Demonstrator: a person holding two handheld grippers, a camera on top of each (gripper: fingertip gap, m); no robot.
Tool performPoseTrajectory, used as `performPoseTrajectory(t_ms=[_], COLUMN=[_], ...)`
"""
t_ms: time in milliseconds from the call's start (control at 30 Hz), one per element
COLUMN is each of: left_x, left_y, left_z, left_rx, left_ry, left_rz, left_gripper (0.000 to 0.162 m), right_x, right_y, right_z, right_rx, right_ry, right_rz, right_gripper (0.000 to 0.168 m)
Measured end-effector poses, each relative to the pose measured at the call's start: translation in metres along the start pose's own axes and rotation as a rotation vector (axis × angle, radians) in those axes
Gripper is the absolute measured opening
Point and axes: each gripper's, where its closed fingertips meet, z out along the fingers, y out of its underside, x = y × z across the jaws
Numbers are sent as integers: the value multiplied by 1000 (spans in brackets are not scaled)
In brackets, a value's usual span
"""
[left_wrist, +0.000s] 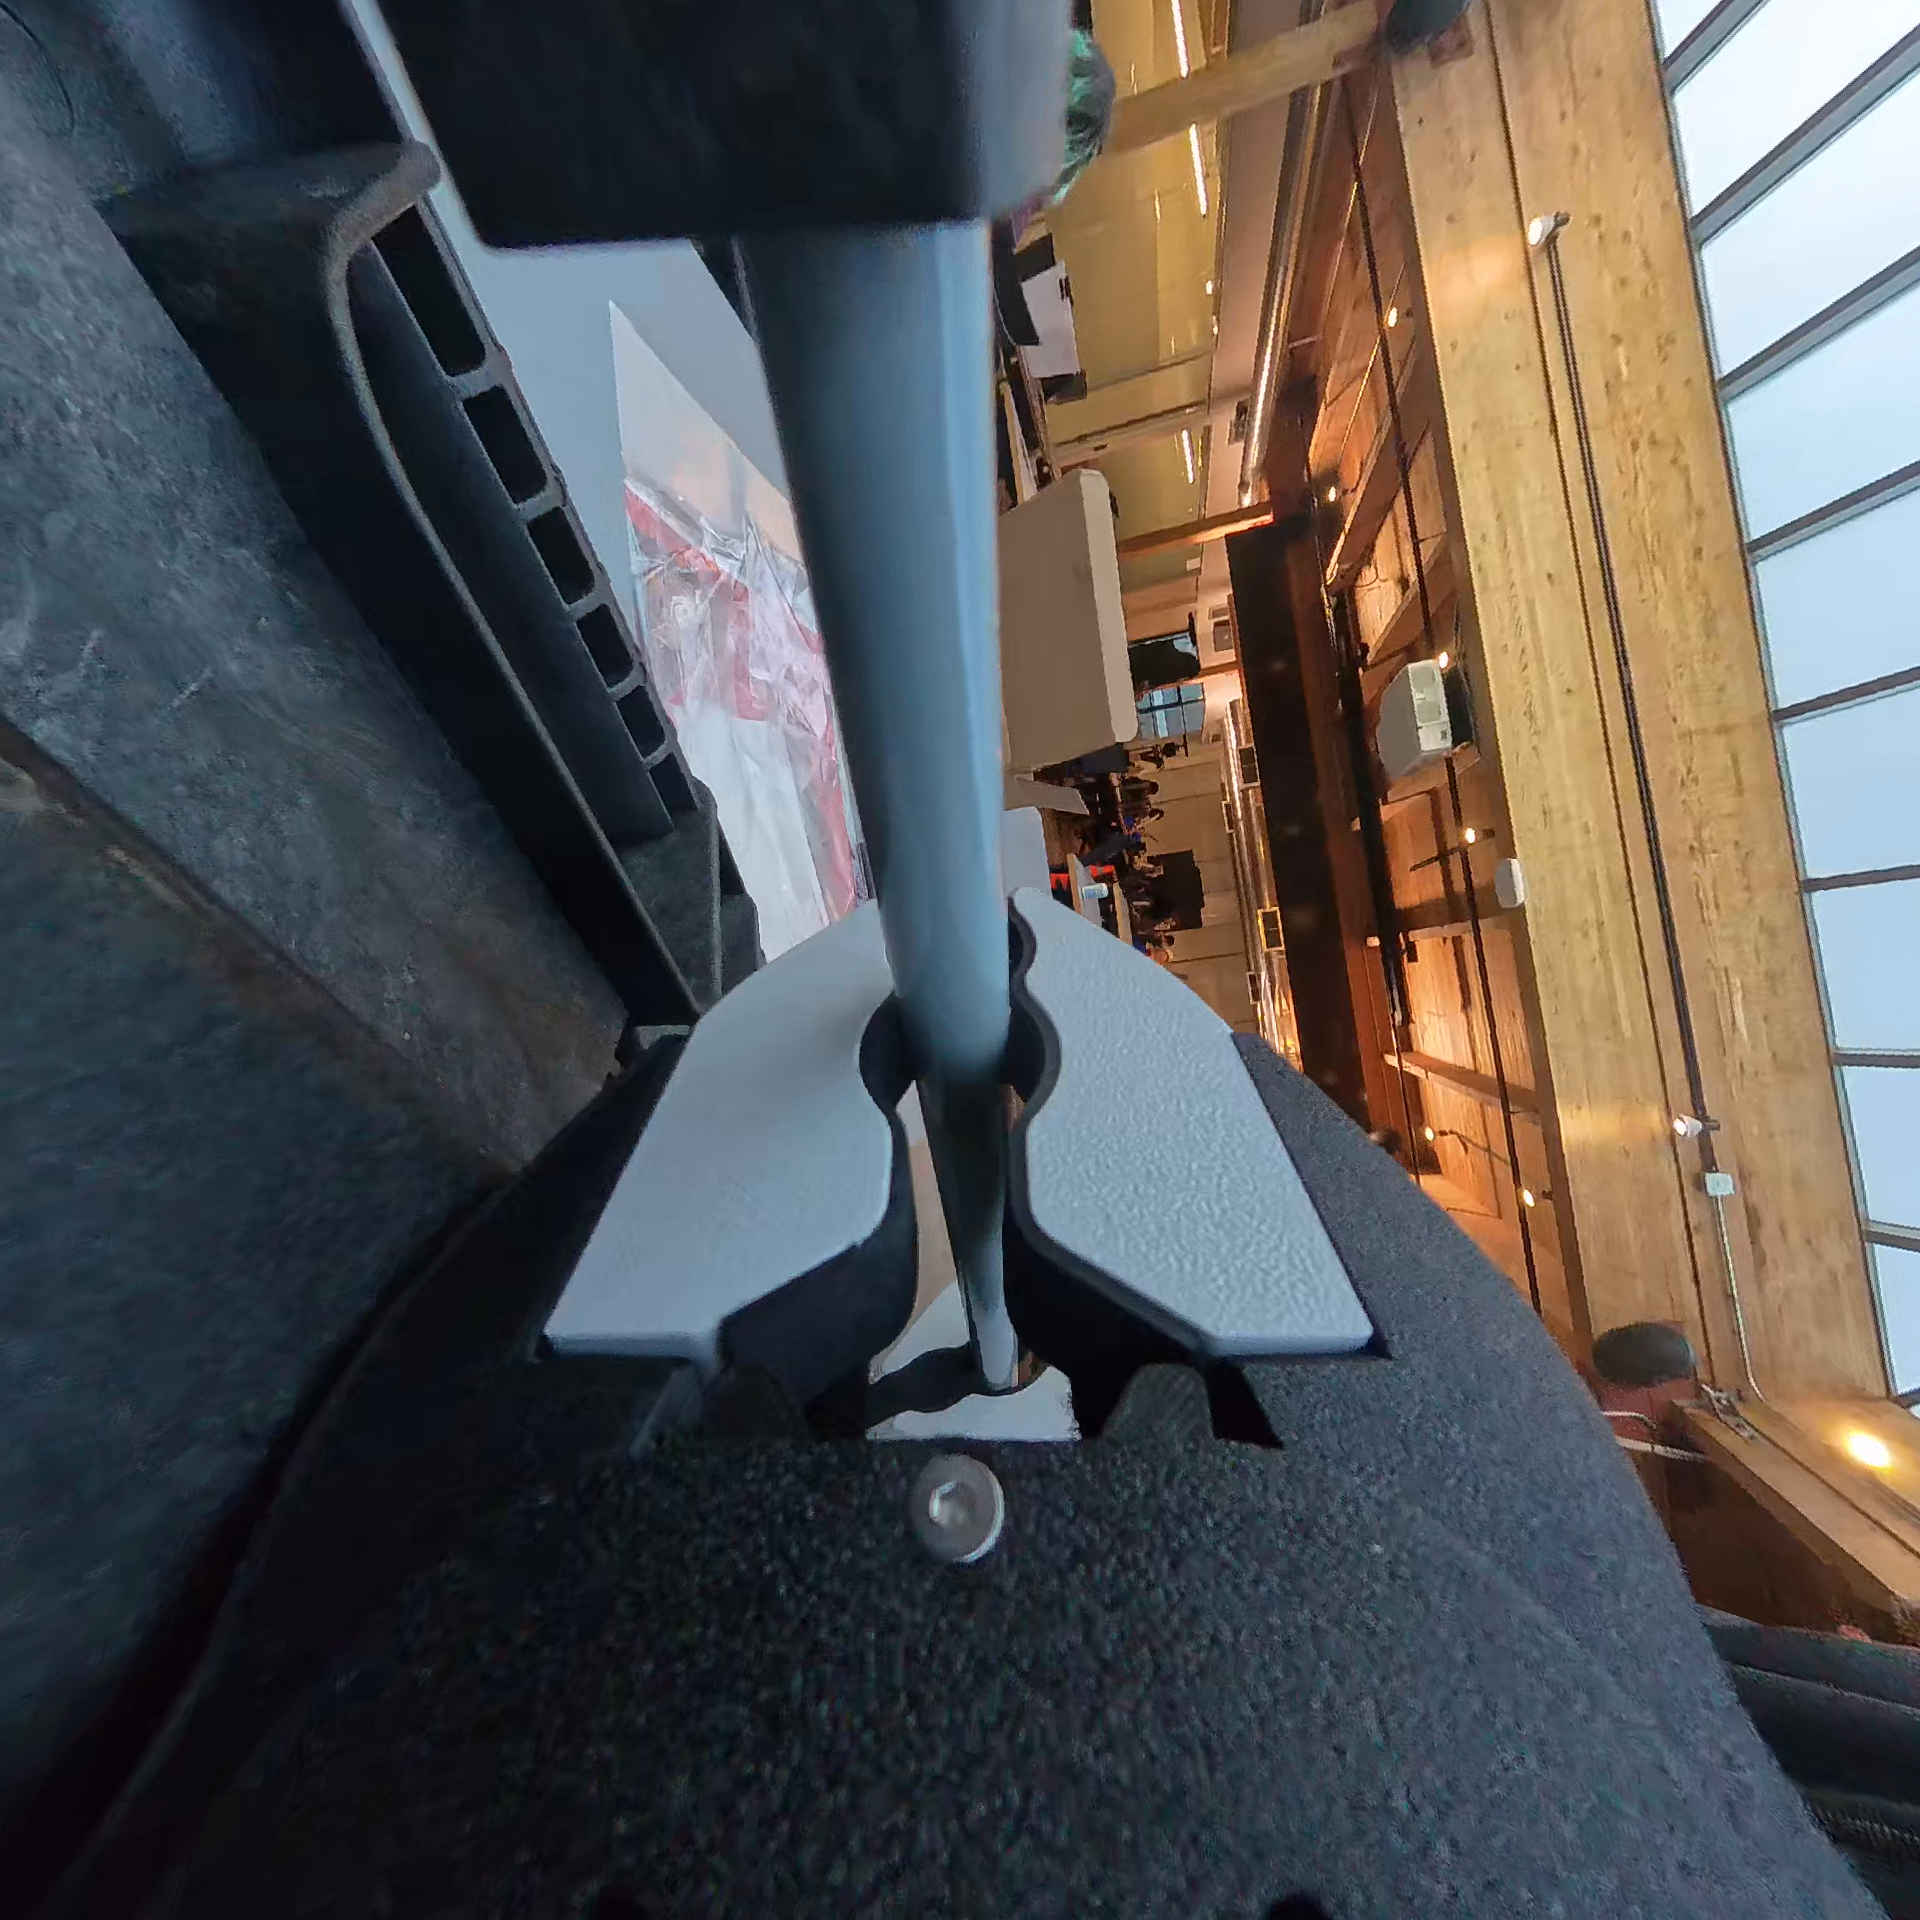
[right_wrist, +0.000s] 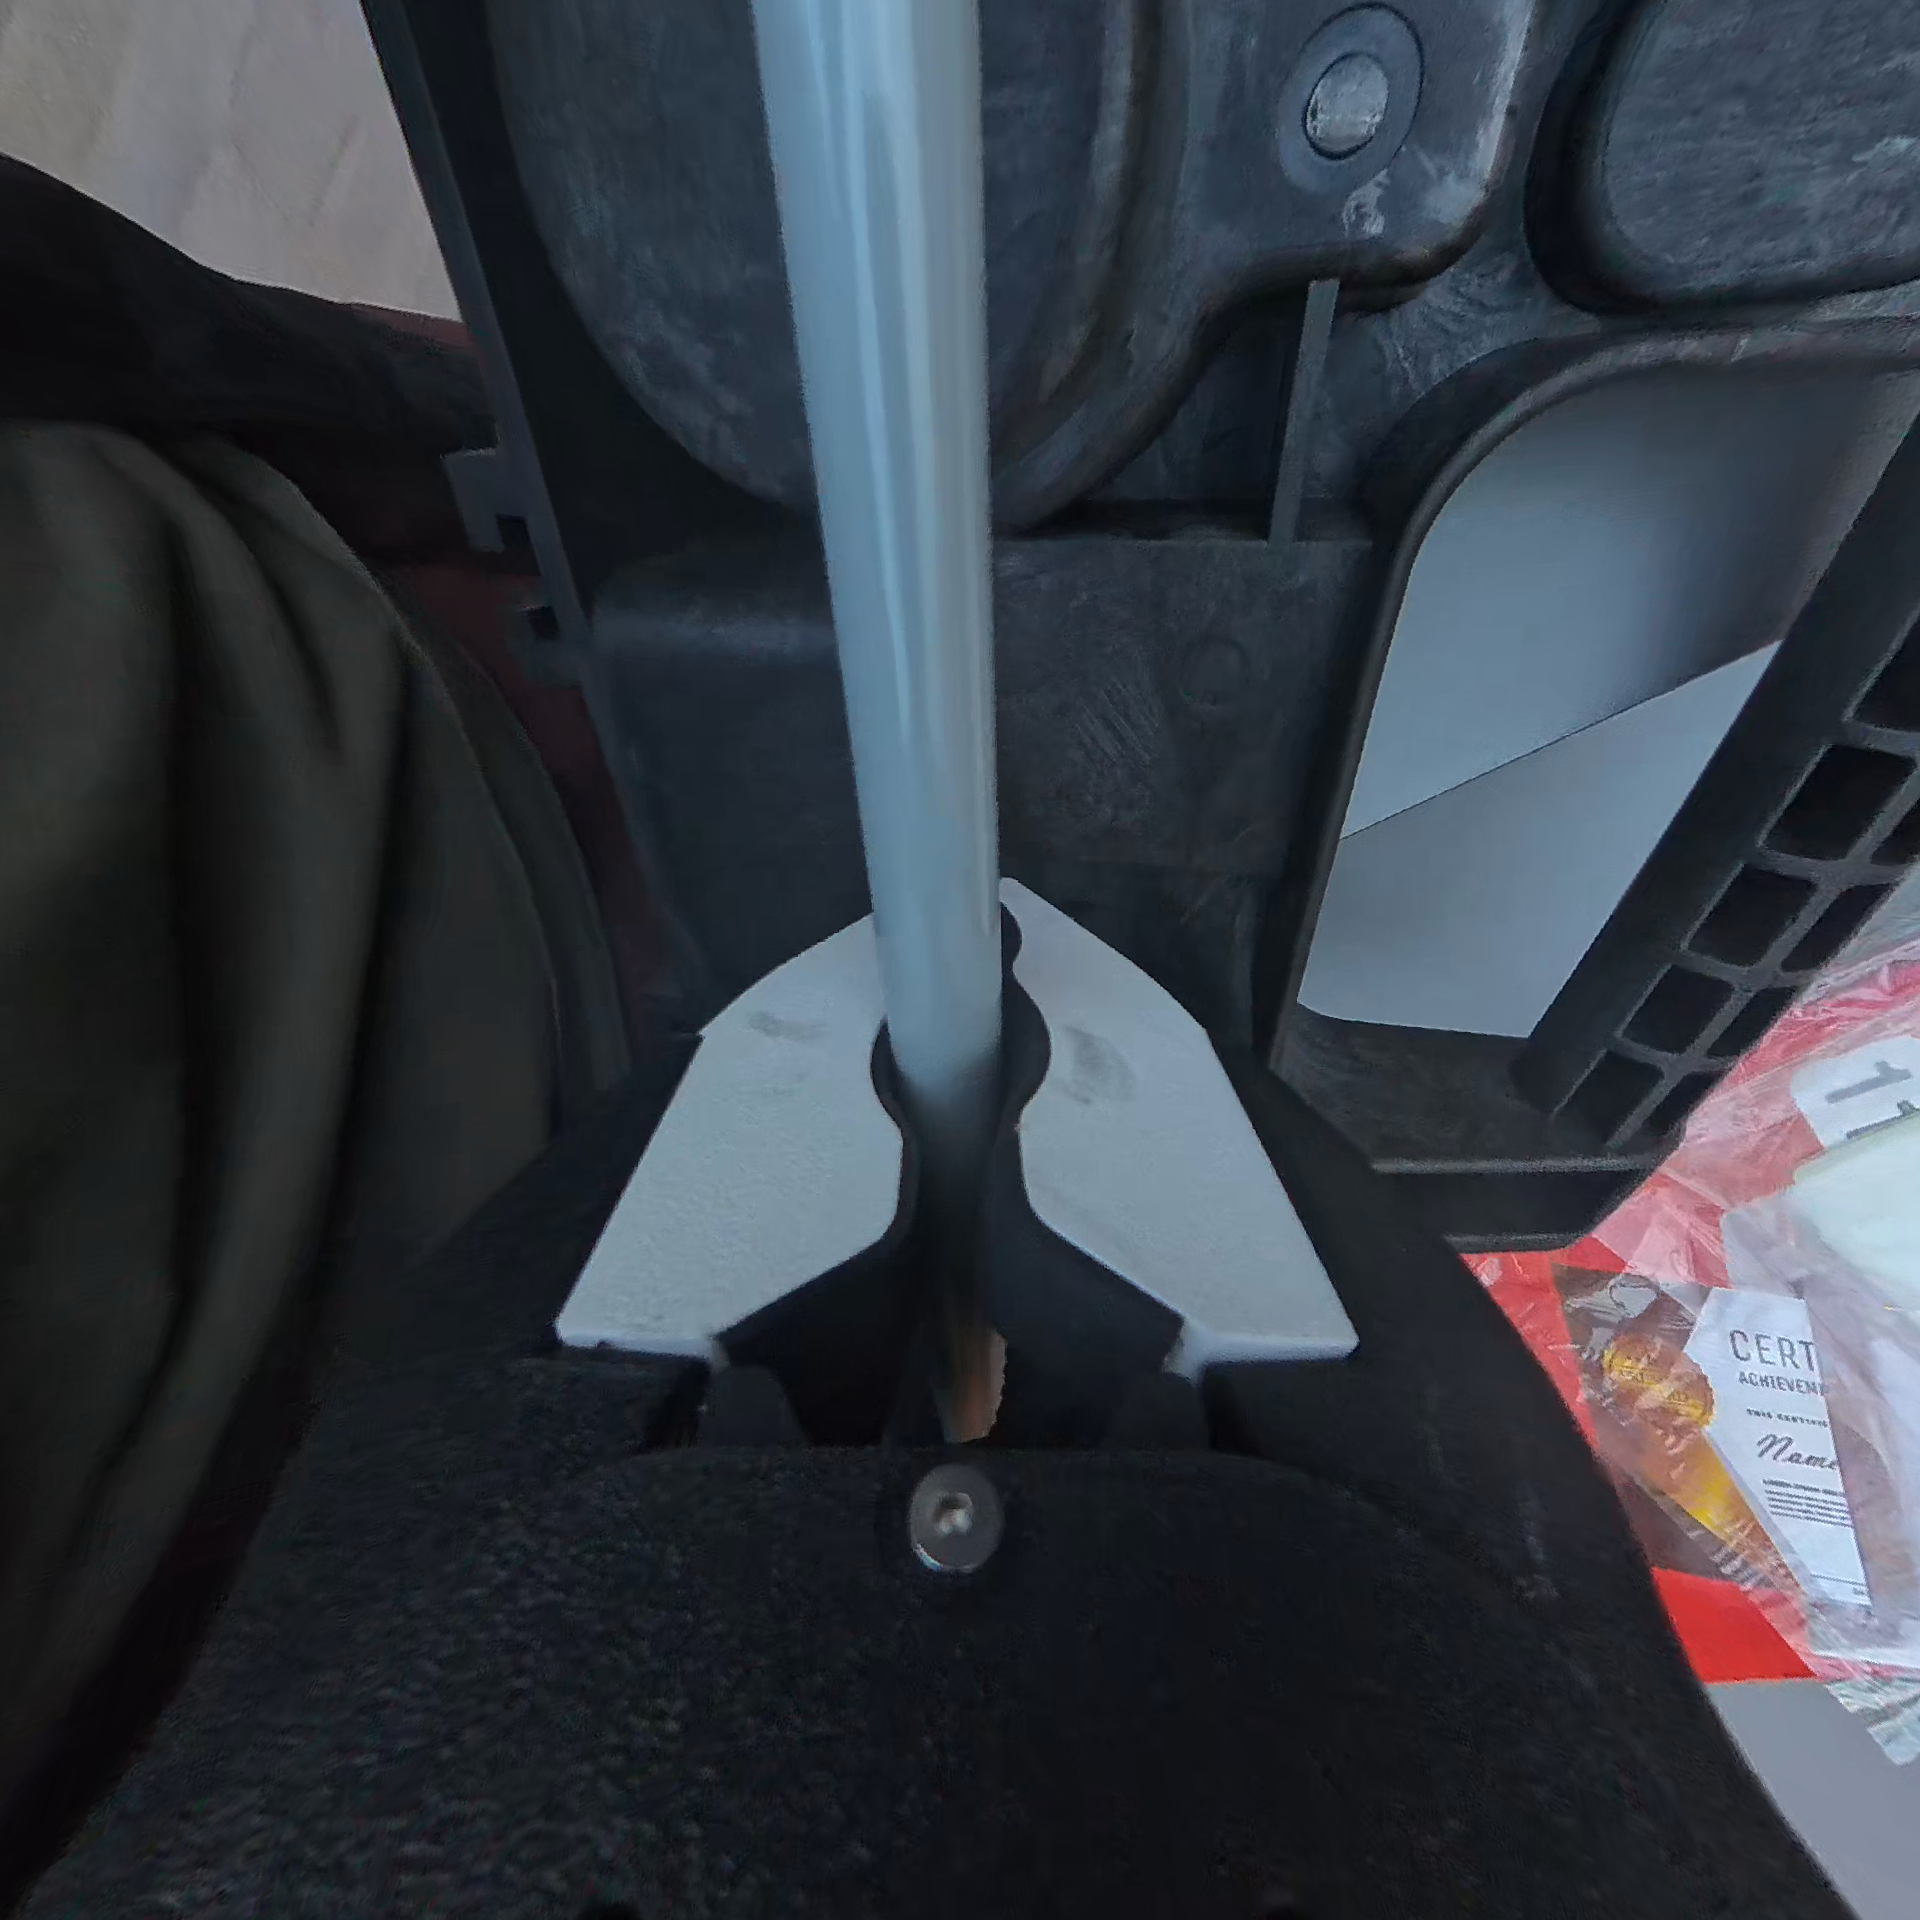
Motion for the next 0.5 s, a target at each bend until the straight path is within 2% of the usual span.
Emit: performPoseTrajectory(t_ms=[333,500], left_x=[-28,-44], left_y=[31,55], left_z=[-82,-114], left_rx=[163,202], left_ry=[8,-16], left_rz=[-147,-205], left_gripper=[13,13], right_x=[-23,-46], right_y=[8,20], right_z=[14,22], right_rx=[-131,-189], right_ry=[218,260], right_rz=[-202,-254], right_gripper=[10,10])
